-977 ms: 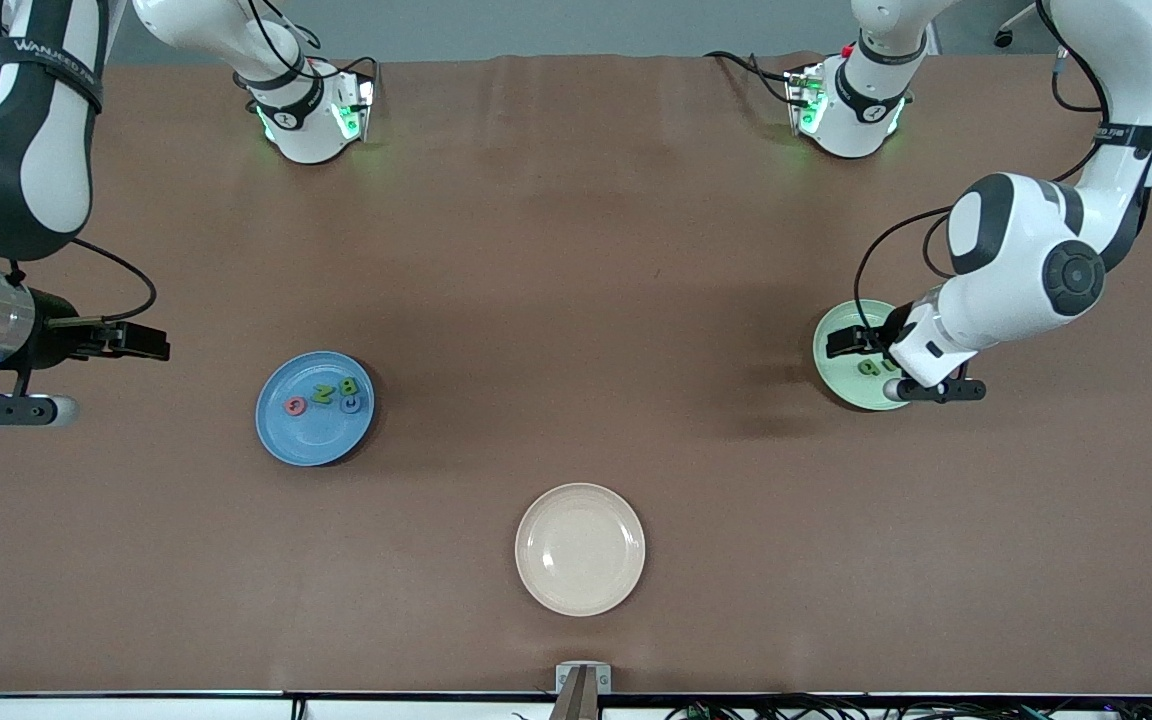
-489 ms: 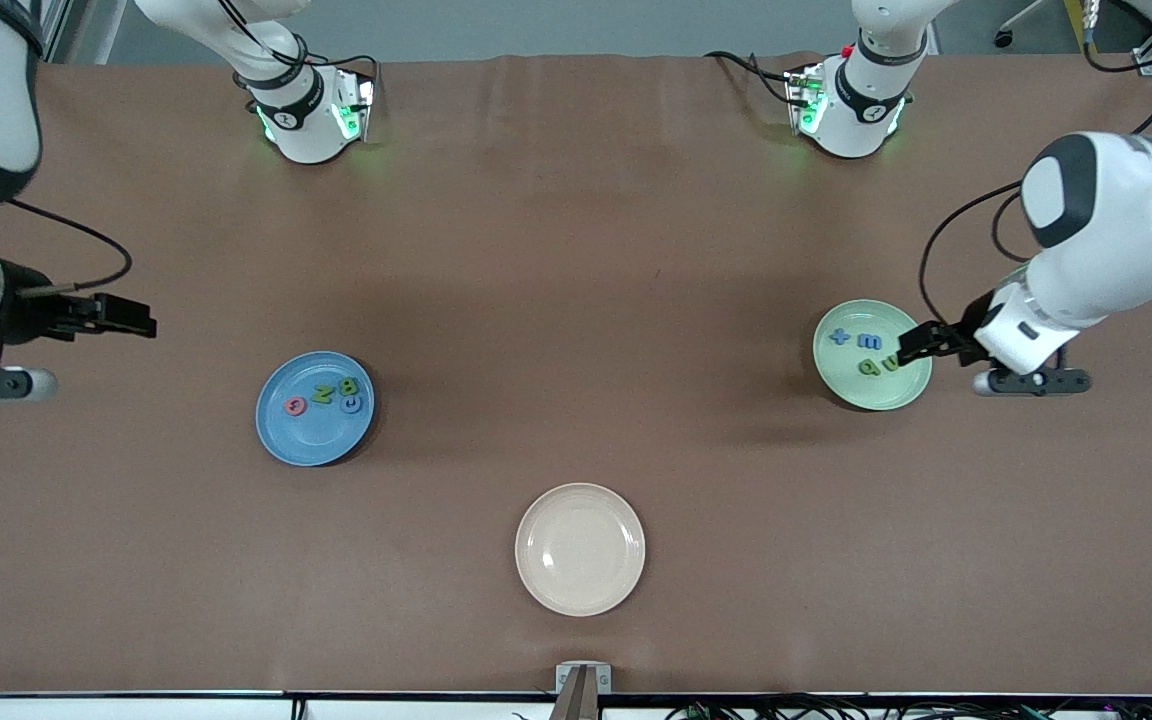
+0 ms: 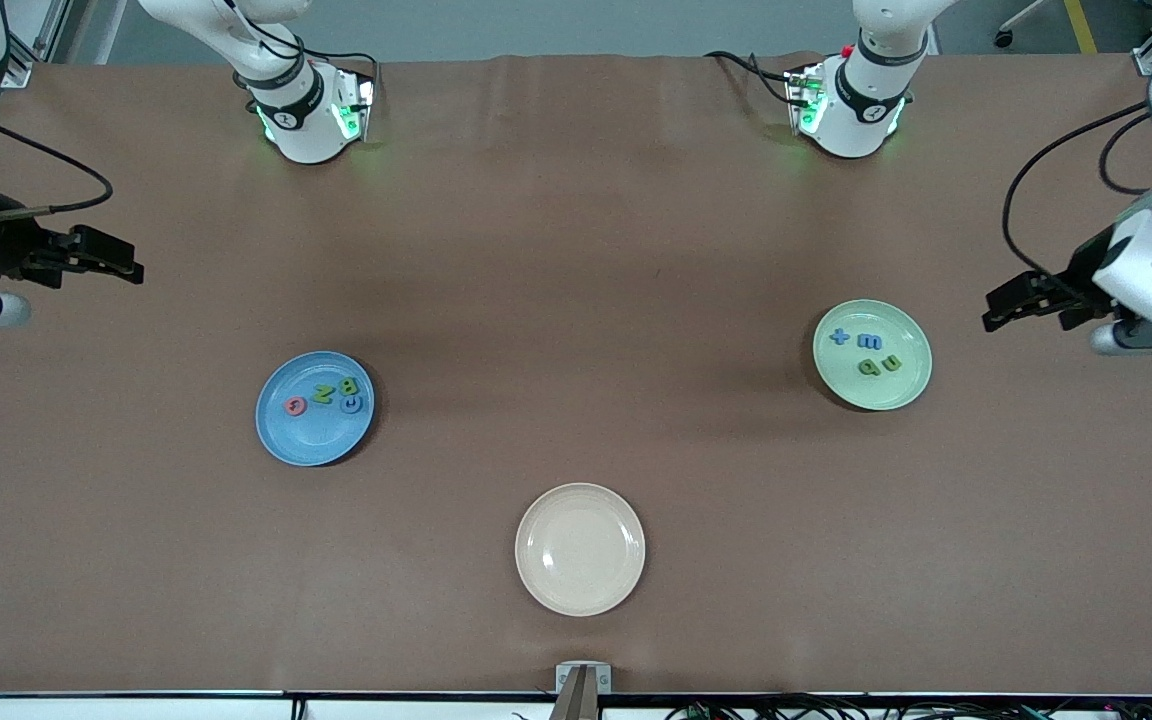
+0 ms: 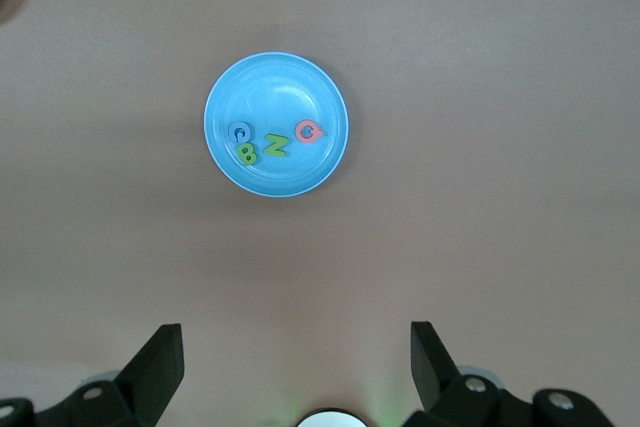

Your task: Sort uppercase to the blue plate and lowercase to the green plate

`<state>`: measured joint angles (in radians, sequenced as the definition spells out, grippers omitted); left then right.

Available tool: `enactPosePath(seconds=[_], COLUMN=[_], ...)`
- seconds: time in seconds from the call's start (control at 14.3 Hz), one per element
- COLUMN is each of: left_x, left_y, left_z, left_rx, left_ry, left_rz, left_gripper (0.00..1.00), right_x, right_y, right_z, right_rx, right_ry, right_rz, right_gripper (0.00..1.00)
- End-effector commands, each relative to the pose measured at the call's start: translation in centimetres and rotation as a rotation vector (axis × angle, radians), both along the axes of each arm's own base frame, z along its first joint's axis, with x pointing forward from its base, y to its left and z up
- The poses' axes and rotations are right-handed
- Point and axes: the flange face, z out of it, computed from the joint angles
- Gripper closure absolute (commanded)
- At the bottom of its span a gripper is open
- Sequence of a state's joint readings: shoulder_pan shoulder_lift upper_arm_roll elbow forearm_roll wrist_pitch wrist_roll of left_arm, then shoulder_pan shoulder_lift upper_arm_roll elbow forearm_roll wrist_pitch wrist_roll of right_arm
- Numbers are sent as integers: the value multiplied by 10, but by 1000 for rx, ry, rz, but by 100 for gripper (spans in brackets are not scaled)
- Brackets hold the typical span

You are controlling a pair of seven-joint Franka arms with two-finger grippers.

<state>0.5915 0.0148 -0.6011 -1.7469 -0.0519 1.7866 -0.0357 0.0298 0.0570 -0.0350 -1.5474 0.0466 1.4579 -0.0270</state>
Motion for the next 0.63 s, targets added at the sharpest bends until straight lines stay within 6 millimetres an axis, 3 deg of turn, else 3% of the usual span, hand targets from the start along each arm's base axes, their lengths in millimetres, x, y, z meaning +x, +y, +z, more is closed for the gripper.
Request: enactPosePath(seconds=[0.0, 0.21, 0.56], left_x=[-3, -14, -17], left_y=[4, 1, -8], left_z=[45, 95, 96], left_rx=[11, 11, 13], left_ry=[12, 12, 36], left_rz=[-15, -25, -45], left_gripper=[0, 0, 0], right_x=[-15, -21, -28], right_y=[-10, -19, -18], right_z=[3, 12, 23], right_rx=[-10, -8, -8], right_ry=[-22, -32, -49], right_rz=[12, 22, 22], right_gripper=[0, 0, 0])
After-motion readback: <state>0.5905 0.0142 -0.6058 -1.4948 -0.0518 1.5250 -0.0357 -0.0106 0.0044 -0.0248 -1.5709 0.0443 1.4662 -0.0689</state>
